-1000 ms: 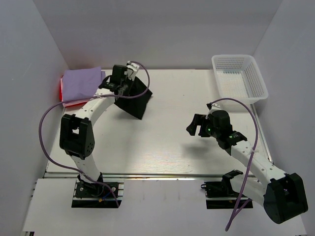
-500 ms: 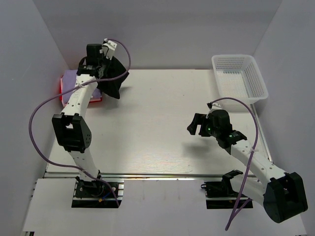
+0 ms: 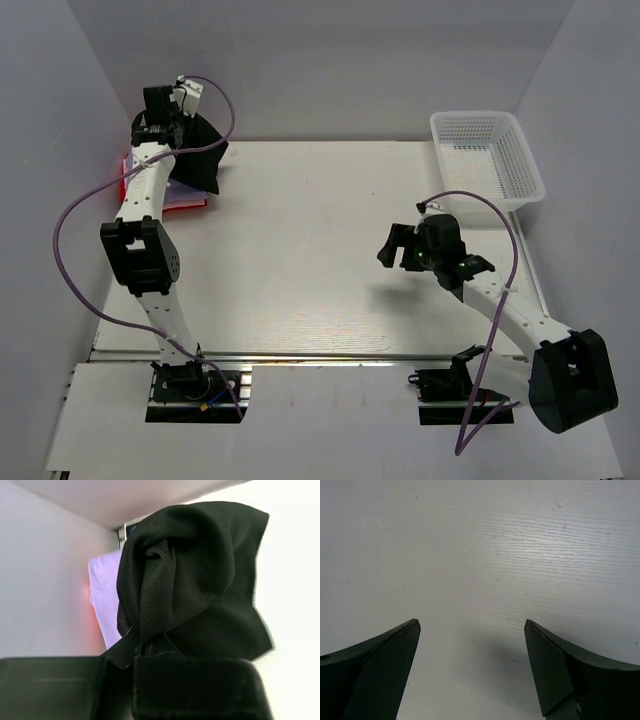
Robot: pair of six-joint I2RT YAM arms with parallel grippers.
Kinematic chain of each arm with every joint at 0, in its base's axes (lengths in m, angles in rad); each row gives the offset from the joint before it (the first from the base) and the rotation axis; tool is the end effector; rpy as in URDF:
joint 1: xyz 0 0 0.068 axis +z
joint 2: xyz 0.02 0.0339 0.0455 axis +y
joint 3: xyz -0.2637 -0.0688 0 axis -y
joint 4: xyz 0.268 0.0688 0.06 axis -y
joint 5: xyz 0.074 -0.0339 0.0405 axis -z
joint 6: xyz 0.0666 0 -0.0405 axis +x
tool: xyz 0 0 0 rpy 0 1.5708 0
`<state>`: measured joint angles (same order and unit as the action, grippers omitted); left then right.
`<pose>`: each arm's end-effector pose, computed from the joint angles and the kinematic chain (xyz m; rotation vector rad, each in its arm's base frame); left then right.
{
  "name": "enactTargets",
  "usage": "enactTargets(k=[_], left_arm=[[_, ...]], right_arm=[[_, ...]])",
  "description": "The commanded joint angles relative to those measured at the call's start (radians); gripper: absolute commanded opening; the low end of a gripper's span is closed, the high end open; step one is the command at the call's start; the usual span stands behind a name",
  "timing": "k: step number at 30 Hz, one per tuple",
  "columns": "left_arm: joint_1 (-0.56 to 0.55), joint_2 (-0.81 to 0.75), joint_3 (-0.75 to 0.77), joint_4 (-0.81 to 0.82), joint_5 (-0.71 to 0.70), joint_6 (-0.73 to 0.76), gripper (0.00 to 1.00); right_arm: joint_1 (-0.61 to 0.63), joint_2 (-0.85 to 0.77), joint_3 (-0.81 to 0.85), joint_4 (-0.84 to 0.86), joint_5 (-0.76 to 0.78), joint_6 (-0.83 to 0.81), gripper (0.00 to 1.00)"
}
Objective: Fold and stack the t-shirts
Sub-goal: Put the neatly folded tshirt into the corner of the board with the left arm
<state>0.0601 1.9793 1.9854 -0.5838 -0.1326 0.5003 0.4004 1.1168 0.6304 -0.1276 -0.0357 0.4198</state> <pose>0.5082 0.0394 0.3407 0.3991 2.1429 0.4654 0.2608 0.1130 0.1973 0.0010 2.2291 0.4974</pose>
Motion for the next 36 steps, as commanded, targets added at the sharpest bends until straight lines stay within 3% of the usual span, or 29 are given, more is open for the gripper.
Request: enactTargets(k=[1,7,20,22,23,25,36], left_arm=[[0.036,0.006,0.036,0.001,-0.016,-0.019,0.0],[0.096,0.039,0.047,0.073,-0.107,-0.032,0.0],[0.19,0.133,0.07,0.093,-0.044,-0.052,0.0],[0.199,0.147,0.084,0.084,-0.044,-0.052,0.55],[0.199,0.157,0.098,0.084,-0.061,-0.077,0.76],[0.199,0.158,0.107,0.084,-0.085,-0.092,1.0],[0.21,0.116,0.17,0.062,-0.085,-0.239,1.0]], right_arm=[[0.0,0.015,0.06,0.005,0.005,0.008,0.9],[0.002,0.044,0.084,0.005,0.0,0.017,0.9],[0.005,0.095,0.114,0.013,-0.026,0.025,0.9],[0.002,0.101,0.121,0.016,-0.029,0.03,0.9],[0.003,0.112,0.124,0.016,-0.032,0.03,0.9],[0.002,0.118,0.126,0.016,-0.038,0.033,0.9],[0.005,0.112,0.115,0.037,-0.056,0.03,0.9]])
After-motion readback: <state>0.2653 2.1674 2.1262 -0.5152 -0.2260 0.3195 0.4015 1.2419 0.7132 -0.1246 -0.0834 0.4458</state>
